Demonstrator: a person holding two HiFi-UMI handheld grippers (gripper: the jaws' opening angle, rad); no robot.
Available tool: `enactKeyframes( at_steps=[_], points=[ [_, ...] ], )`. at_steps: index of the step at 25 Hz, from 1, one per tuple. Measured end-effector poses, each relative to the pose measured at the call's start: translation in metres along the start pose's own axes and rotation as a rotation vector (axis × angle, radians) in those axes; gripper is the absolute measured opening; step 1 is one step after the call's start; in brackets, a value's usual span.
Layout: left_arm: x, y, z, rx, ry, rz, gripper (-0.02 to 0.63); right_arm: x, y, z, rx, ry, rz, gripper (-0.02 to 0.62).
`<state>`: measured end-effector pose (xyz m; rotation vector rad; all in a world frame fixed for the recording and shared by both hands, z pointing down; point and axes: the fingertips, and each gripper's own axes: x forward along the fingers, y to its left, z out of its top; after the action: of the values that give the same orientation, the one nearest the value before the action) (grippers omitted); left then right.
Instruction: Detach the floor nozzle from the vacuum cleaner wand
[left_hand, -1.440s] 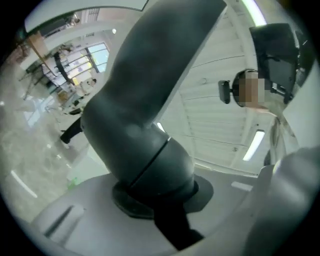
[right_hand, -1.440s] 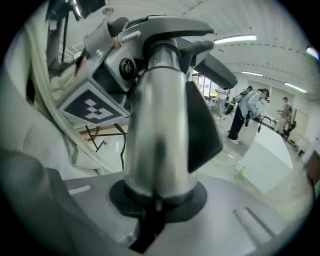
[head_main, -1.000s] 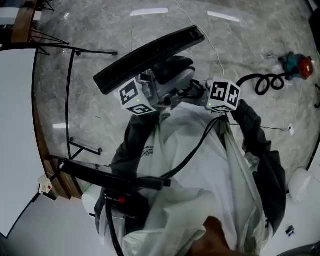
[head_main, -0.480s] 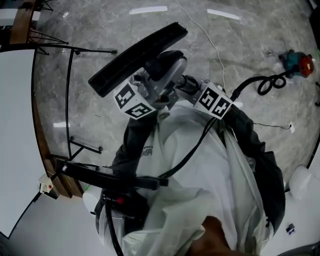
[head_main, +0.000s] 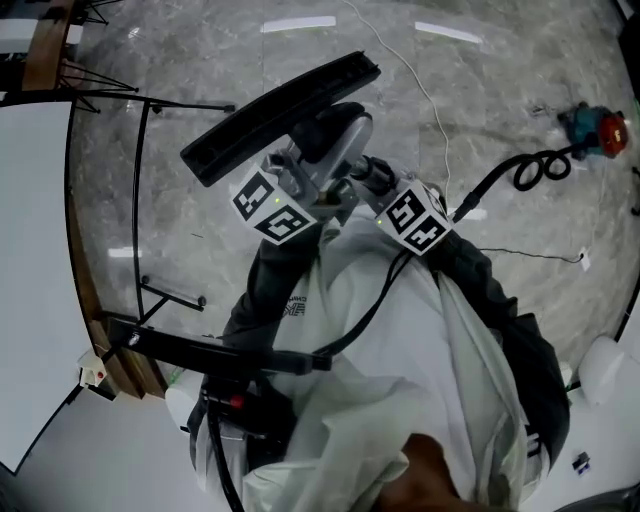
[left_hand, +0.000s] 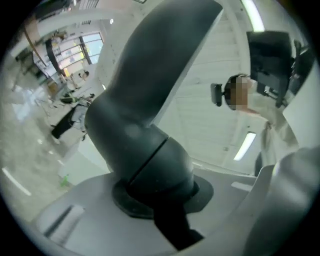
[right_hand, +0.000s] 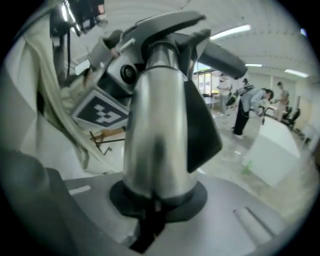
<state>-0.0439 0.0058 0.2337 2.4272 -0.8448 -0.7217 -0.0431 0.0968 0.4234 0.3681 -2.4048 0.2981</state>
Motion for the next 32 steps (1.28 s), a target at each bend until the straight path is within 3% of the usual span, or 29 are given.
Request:
enactKeyframes(
  at_steps=[2,4,7,10,11,13,14,16,18,22,24,25,27,30,32],
  points=[
    [-0.002,0.016,-0.001,-0.005,0.026,0.145,0.077,0.003,-0.011,0.0,-0.006,0.02,-0.129,0.038],
    [-0.003,0.014,0.002,0.007,0.028,0.15,0.074,0.003,-0.011,0.002,-0.028,0.015,-0.126,0.038],
    [-0.002,-0.027,0.002,0.067,0.01,-0.058,0.072,-0.011,0.01,0.003,-0.076,-0.028,0.026,0.038],
    [-0.012,-0.094,-0.008,0.094,-0.009,-0.42,0.072,-0.041,0.05,-0.004,-0.141,-0.061,0.331,0.038],
    [-0.014,-0.108,-0.011,0.091,-0.007,-0.504,0.074,-0.05,0.06,-0.006,-0.156,-0.063,0.425,0.038],
    [-0.015,-0.116,-0.016,0.081,0.005,-0.567,0.075,-0.056,0.065,-0.009,-0.149,-0.058,0.516,0.038],
    [-0.015,-0.115,-0.016,0.076,0.009,-0.559,0.075,-0.054,0.065,-0.009,-0.133,-0.058,0.504,0.038],
    [-0.014,-0.106,-0.015,0.066,0.01,-0.499,0.072,-0.045,0.06,-0.008,-0.102,-0.067,0.393,0.038],
    [-0.011,-0.088,-0.012,0.074,0.005,-0.402,0.072,-0.033,0.043,-0.004,-0.082,-0.081,0.215,0.038],
    [0.006,-0.041,-0.002,0.116,0.022,-0.096,0.071,-0.017,-0.009,0.003,-0.068,-0.077,-0.189,0.038],
    [0.003,-0.034,0.002,0.119,0.012,-0.017,0.071,-0.017,-0.012,0.004,-0.08,-0.064,-0.251,0.038],
    [0.0,-0.039,0.004,0.127,0.005,-0.031,0.072,-0.018,-0.009,0.004,-0.091,-0.061,-0.24,0.038],
    [-0.004,-0.059,0.002,0.144,0.002,-0.137,0.072,-0.02,0.005,0.004,-0.12,-0.078,-0.136,0.038],
    [-0.014,-0.088,-0.013,0.146,0.012,-0.351,0.074,-0.028,0.038,0.001,-0.161,-0.117,0.184,0.038],
    [-0.016,-0.099,-0.016,0.141,0.02,-0.433,0.074,-0.039,0.056,-0.001,-0.171,-0.115,0.382,0.038]
  ],
)
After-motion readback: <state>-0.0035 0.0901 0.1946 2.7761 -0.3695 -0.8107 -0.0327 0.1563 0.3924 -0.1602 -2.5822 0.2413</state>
